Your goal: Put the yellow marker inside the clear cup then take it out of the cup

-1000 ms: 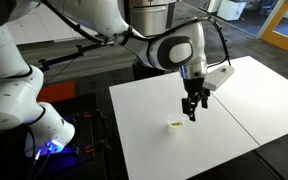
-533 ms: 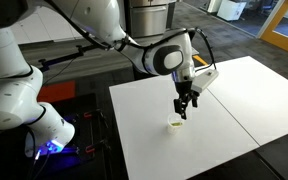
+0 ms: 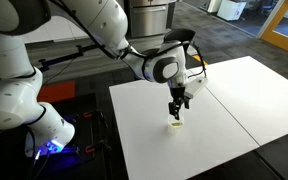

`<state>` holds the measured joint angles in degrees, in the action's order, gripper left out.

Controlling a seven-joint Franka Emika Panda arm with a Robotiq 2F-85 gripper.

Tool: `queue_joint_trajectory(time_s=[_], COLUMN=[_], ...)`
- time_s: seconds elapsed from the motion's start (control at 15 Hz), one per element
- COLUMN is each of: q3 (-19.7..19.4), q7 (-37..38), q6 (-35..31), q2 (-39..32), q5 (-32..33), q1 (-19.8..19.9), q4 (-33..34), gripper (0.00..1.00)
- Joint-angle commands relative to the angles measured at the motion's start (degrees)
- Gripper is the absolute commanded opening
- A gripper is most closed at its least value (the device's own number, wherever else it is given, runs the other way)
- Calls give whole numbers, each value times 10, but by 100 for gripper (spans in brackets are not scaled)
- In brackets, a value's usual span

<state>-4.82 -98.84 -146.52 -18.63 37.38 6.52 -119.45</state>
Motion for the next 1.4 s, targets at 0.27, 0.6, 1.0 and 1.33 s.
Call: queue_joint_trajectory(time_s=[0.27,0.6,1.0,1.33], q3=[-8,-8,-5,0], q7=[73,73,60,46], q6=[-91,-101,-105,-101], q2=[-54,-71,-83,-96], q5=[25,22,19,14], q1=[-9,-8,-3,1], q4=[3,2,2,9], gripper=[100,70,61,65])
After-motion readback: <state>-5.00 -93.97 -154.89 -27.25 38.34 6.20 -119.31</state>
